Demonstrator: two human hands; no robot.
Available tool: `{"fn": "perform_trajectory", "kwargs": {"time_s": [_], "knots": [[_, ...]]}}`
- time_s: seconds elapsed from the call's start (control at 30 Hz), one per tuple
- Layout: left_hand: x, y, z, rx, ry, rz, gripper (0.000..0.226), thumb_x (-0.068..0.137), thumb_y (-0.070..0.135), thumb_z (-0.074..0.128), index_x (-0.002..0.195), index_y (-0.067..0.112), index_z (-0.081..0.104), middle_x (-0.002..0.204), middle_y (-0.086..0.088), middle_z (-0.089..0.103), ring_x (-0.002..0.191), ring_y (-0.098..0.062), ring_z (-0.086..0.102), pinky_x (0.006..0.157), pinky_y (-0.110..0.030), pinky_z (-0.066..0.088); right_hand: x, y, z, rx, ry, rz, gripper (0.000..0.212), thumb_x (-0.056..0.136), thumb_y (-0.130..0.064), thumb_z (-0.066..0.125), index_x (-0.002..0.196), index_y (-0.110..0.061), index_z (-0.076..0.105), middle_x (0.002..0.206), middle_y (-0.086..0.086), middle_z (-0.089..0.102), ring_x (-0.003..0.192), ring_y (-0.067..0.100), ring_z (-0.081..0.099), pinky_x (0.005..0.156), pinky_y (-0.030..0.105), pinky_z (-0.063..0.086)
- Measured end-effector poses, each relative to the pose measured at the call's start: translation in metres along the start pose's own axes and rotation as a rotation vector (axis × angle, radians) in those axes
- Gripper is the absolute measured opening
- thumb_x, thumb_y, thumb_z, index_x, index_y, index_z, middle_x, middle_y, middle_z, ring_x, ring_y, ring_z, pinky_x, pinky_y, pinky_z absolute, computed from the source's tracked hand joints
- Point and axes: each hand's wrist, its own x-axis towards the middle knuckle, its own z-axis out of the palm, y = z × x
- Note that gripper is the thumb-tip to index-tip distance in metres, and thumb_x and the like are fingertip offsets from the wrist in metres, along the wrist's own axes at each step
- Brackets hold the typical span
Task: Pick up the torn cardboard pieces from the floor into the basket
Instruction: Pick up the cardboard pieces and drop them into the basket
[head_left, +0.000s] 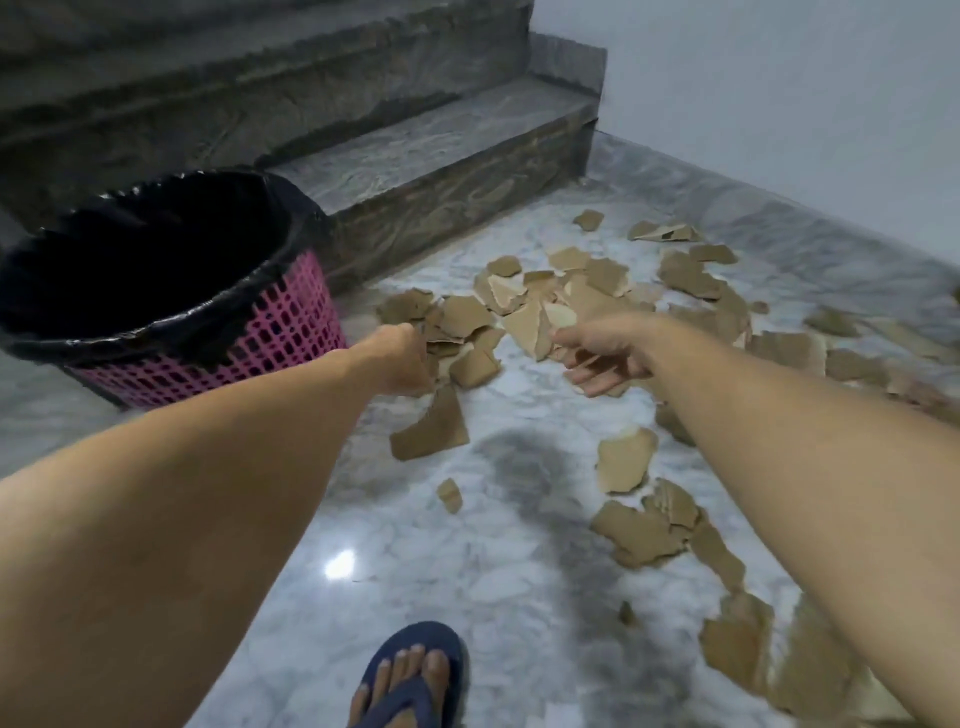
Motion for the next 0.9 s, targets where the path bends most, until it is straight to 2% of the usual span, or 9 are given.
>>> {"fn": "perform_trajectory", "kwargs": {"time_s": [0.13, 0.2, 0.3, 0.33, 0.43, 0.57, 0.67, 0.8, 0.9], "knots": [[0.038, 0.002, 0.055, 0.068, -0.100, -0.002, 0.041, 0.083, 0.035, 0.067, 0.115, 0.009, 0.063, 0.109, -0.009, 0.063, 0.099, -0.028, 0.062, 0.075, -0.033, 0.050, 0.035, 0.049, 0.005, -0.147, 0.038, 0.116, 0.037, 0.093, -0.034, 0.065, 0.120, -0.013, 0.053, 0.110, 0.010, 0.058, 0.085, 0.024, 0.060, 0.069, 0.039, 0.058], [0.049, 0.005, 0.078, 0.073, -0.111, 0.013, 0.044, 0.090, 0.035, 0.061, 0.122, 0.006, 0.057, 0.121, -0.011, 0.059, 0.111, -0.028, 0.059, 0.083, -0.032, 0.049, 0.047, 0.071, 0.008, -0.215, 0.037, 0.214, 0.049, 0.090, -0.038, 0.068, 0.129, -0.012, 0.050, 0.121, 0.008, 0.053, 0.094, 0.023, 0.057, 0.061, 0.033, 0.053], [0.064, 0.005, 0.106, -0.002, -0.104, -0.051, 0.046, 0.089, 0.032, 0.062, 0.124, 0.004, 0.053, 0.125, -0.014, 0.057, 0.116, -0.028, 0.055, 0.083, -0.028, 0.046, 0.059, 0.096, 0.013, -0.336, 0.103, 0.274, 0.040, 0.088, -0.034, 0.071, 0.109, -0.004, 0.054, 0.111, 0.009, 0.054, 0.085, 0.022, 0.056, 0.050, 0.024, 0.048], [0.070, 0.003, 0.117, -0.029, -0.107, -0.080, 0.050, 0.087, 0.033, 0.063, 0.126, 0.005, 0.051, 0.126, -0.015, 0.056, 0.118, -0.029, 0.054, 0.086, -0.029, 0.045, 0.064, 0.104, 0.015, -0.409, 0.154, 0.284, 0.041, 0.087, -0.037, 0.072, 0.104, -0.003, 0.056, 0.109, 0.010, 0.057, 0.086, 0.024, 0.058, 0.052, 0.024, 0.051], [0.081, 0.000, 0.139, -0.095, -0.119, -0.152, 0.065, 0.081, 0.037, 0.066, 0.133, 0.007, 0.042, 0.130, -0.016, 0.051, 0.121, -0.033, 0.049, 0.094, -0.036, 0.044, 0.079, 0.129, 0.022, -0.605, 0.264, 0.296, 0.067, 0.076, -0.055, 0.075, 0.115, -0.004, 0.055, 0.125, 0.014, 0.058, 0.114, 0.033, 0.056, 0.083, 0.036, 0.054], [0.094, -0.001, 0.154, -0.217, -0.076, -0.278, 0.093, 0.074, 0.036, 0.074, 0.143, 0.006, 0.019, 0.138, -0.017, 0.033, 0.128, -0.036, 0.036, 0.104, -0.043, 0.039, 0.089, 0.141, 0.033, -0.557, 0.313, 0.396, 0.107, 0.065, -0.049, 0.085, 0.142, -0.004, 0.026, 0.142, 0.021, 0.033, 0.124, 0.037, 0.046, 0.079, 0.038, 0.046], [0.100, -0.001, 0.160, -0.197, -0.038, -0.350, 0.099, 0.067, 0.038, 0.079, 0.142, 0.009, 0.022, 0.137, -0.016, 0.032, 0.129, -0.035, 0.032, 0.105, -0.043, 0.036, 0.098, 0.136, 0.034, -0.500, 0.319, 0.390, 0.108, 0.063, -0.034, 0.091, 0.141, -0.002, 0.022, 0.141, 0.025, 0.035, 0.121, 0.038, 0.051, 0.078, 0.037, 0.047], [0.112, -0.007, 0.157, -0.248, -0.112, -0.455, 0.096, 0.052, 0.046, 0.087, 0.128, 0.009, 0.044, 0.120, -0.016, 0.051, 0.112, -0.034, 0.052, 0.094, -0.037, 0.049, 0.116, 0.129, 0.029, -0.472, 0.294, 0.282, 0.104, 0.071, -0.019, 0.087, 0.146, -0.003, 0.015, 0.128, 0.021, 0.054, 0.116, 0.038, 0.055, 0.076, 0.039, 0.047], [0.127, -0.010, 0.157, -0.369, -0.096, -0.366, 0.091, 0.058, 0.036, 0.088, 0.133, 0.015, 0.040, 0.121, -0.013, 0.053, 0.116, -0.033, 0.051, 0.099, -0.038, 0.045, 0.126, 0.117, 0.022, -0.552, 0.323, 0.113, 0.084, 0.079, -0.019, 0.080, 0.142, -0.008, 0.025, 0.120, 0.018, 0.059, 0.111, 0.036, 0.057, 0.071, 0.035, 0.041]]}}
